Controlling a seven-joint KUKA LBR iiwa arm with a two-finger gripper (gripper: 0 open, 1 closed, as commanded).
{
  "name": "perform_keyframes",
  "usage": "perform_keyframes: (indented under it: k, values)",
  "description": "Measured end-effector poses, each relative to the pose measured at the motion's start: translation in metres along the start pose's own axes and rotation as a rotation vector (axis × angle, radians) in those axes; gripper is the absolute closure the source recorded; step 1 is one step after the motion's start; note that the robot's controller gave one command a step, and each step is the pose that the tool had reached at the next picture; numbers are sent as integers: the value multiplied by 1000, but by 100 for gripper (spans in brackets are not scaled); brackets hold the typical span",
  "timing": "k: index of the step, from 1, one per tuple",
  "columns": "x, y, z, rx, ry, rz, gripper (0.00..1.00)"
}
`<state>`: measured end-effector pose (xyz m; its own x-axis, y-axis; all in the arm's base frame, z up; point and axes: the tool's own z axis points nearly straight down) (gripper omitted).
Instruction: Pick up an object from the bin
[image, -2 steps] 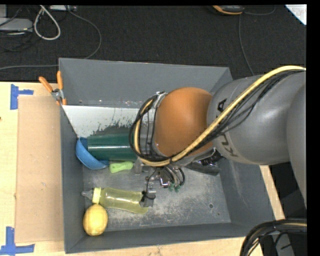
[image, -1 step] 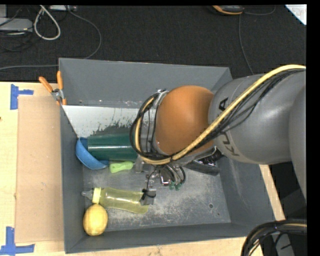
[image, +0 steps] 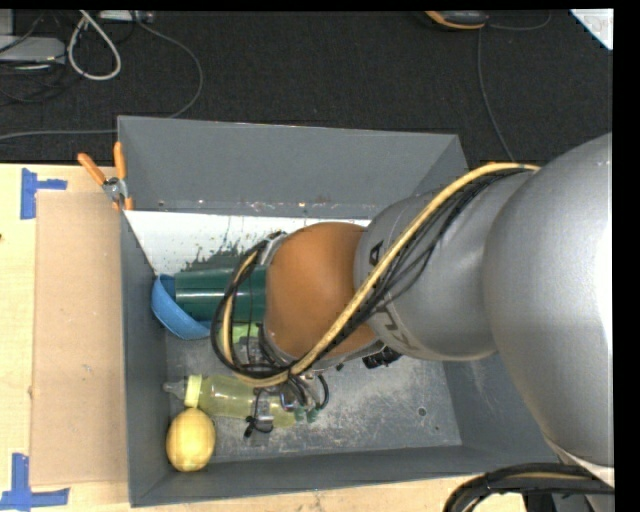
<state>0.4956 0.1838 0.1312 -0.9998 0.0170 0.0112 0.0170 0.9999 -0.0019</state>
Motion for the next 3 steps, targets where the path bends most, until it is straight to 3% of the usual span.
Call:
perform_keyframes:
  k: [1, 2, 3]
  values:
    - [-1, 8, -8, -1, -14, 1, 0]
    - [-8, 0, 5, 0, -4, 151, 0]
    - [-19, 9, 62, 0, -10, 67, 0]
